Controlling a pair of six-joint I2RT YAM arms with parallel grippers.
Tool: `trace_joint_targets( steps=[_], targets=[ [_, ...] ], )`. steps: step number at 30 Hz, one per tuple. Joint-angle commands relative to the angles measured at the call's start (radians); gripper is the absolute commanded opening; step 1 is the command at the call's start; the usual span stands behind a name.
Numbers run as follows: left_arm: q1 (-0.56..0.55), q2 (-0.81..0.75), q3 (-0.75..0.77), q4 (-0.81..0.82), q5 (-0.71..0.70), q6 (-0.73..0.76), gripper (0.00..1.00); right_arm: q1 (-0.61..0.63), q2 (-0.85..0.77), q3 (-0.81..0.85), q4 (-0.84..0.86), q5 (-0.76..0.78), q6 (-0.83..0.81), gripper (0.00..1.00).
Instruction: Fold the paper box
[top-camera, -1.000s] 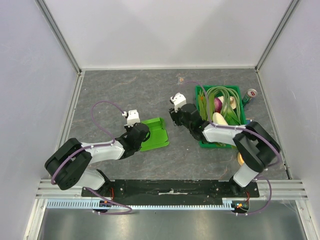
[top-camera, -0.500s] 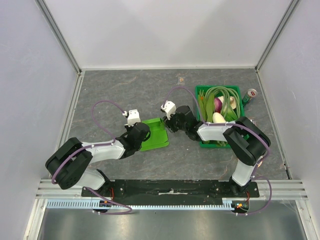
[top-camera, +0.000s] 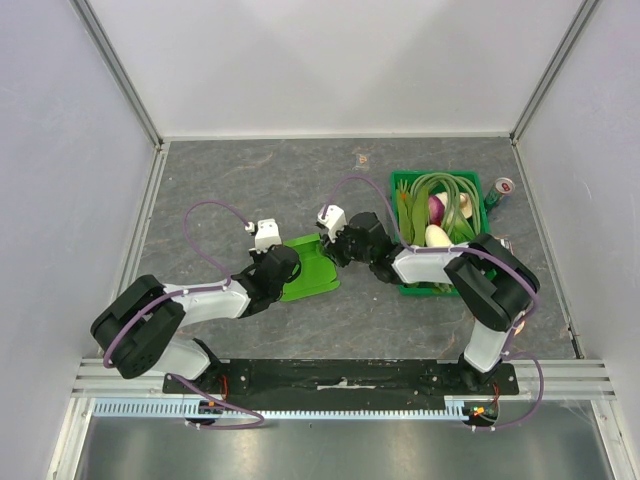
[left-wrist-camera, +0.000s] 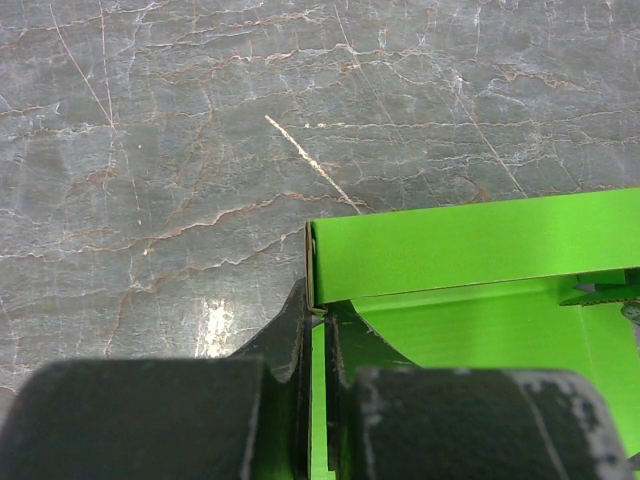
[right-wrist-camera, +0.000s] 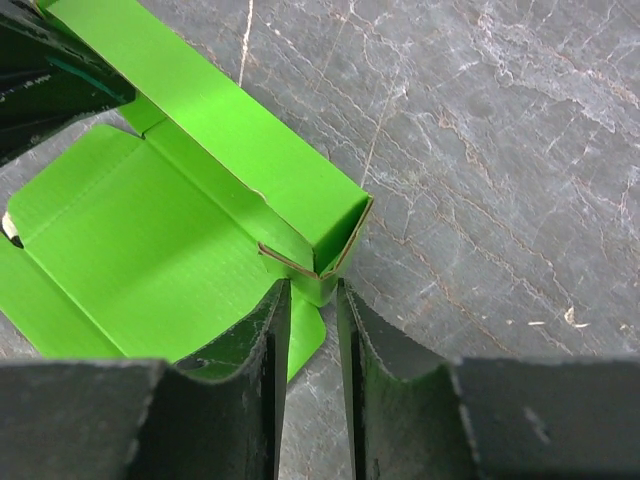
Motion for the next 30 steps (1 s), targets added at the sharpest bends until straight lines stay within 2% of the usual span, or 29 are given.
trace_joint_targets(
  steps=[1, 7, 13, 19, 25, 27, 30],
  targets=[
    [-0.003, 0.009, 0.015, -0.024, -0.015, 0.015, 0.02, 0.028, 0.015, 0.01, 0.127, 0.04, 0.006, 0.3],
    [-0.003, 0.014, 0.018, -0.024, -0.004, 0.013, 0.02, 0.083, 0.062, -0.003, 0.244, 0.178, 0.015, 0.21],
    [-0.003, 0.015, 0.02, -0.028, 0.0, 0.016, 0.02, 0.137, 0.102, -0.021, 0.37, 0.374, 0.031, 0.26],
    [-0.003, 0.014, 0.02, -0.03, 0.0, 0.019, 0.02, 0.14, 0.134, -0.004, 0.416, 0.407, 0.04, 0.25],
    [-0.003, 0.025, 0.026, -0.031, 0.005, 0.022, 0.02, 0.14, 0.157, 0.016, 0.425, 0.402, 0.066, 0.31],
    [-0.003, 0.026, 0.027, -0.031, 0.008, 0.024, 0.02, 0.139, 0.163, 0.025, 0.419, 0.388, 0.064, 0.3],
    [-0.003, 0.029, 0.029, -0.033, 0.012, 0.022, 0.02, 0.14, 0.173, 0.042, 0.408, 0.385, 0.069, 0.24]
  ],
)
